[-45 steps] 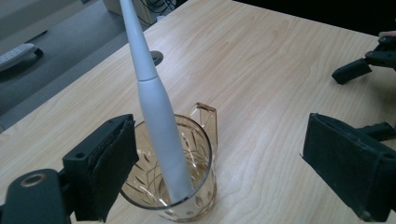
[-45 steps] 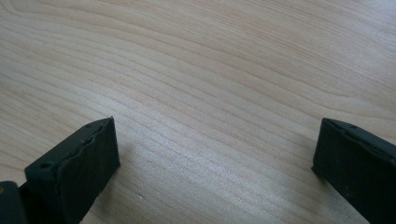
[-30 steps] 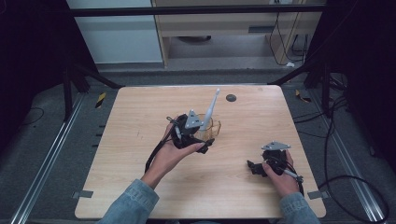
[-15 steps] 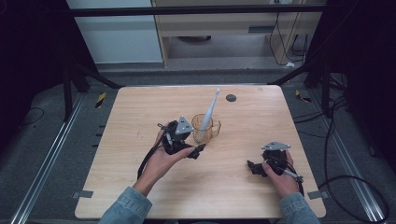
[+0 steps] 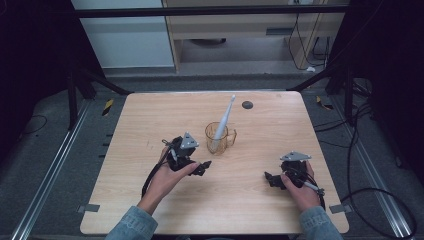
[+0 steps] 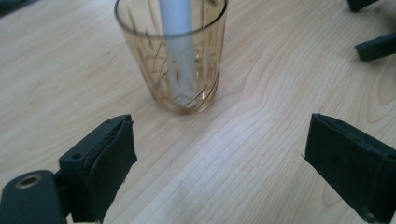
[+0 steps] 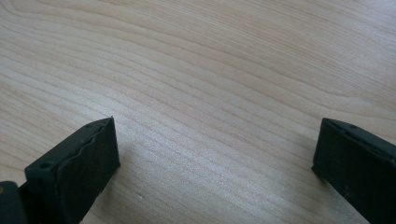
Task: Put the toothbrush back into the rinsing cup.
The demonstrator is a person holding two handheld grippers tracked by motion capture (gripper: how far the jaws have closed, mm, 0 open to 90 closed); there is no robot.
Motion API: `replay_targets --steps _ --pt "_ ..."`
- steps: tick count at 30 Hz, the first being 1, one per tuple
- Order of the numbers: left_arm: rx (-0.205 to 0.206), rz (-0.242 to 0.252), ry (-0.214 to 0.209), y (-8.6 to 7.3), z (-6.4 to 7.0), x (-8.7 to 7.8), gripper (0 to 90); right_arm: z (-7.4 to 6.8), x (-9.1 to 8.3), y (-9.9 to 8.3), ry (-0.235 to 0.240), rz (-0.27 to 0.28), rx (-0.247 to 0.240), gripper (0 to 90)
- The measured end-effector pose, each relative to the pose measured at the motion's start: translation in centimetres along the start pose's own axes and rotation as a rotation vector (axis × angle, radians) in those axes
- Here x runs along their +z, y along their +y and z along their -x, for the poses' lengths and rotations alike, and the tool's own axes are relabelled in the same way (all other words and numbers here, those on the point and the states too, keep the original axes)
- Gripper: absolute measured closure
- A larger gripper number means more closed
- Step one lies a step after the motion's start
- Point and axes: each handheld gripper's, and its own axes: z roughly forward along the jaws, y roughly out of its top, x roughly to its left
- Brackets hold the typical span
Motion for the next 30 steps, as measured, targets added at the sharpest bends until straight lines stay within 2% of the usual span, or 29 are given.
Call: replay_targets --steps 2,13,20,21,30 --pt "-0.030 -0.013 -0.006 -0.9 -0.7 0.0 7.9 0.0 0.0 0.0 0.000 0.000 0.000 0.4" --pt "-0.075 -0.047 0.053 -3.3 -3.3 -0.8 7.9 0.0 0.0 0.0 0.000 0.001 0.002 0.3" --pt "-0.116 -0.077 0.087 -5.2 -5.2 -1.2 7.6 0.0 0.0 0.0 0.000 0.001 0.002 0.4" --pt "-0.131 -0.079 0.098 -5.7 -5.8 -1.4 7.6 0.0 0.0 0.0 0.000 0.000 0.000 0.3" --pt "-0.184 -0.096 0.141 -7.3 -8.1 -2.1 7.6 0.0 0.0 0.0 0.000 0.001 0.001 0.3"
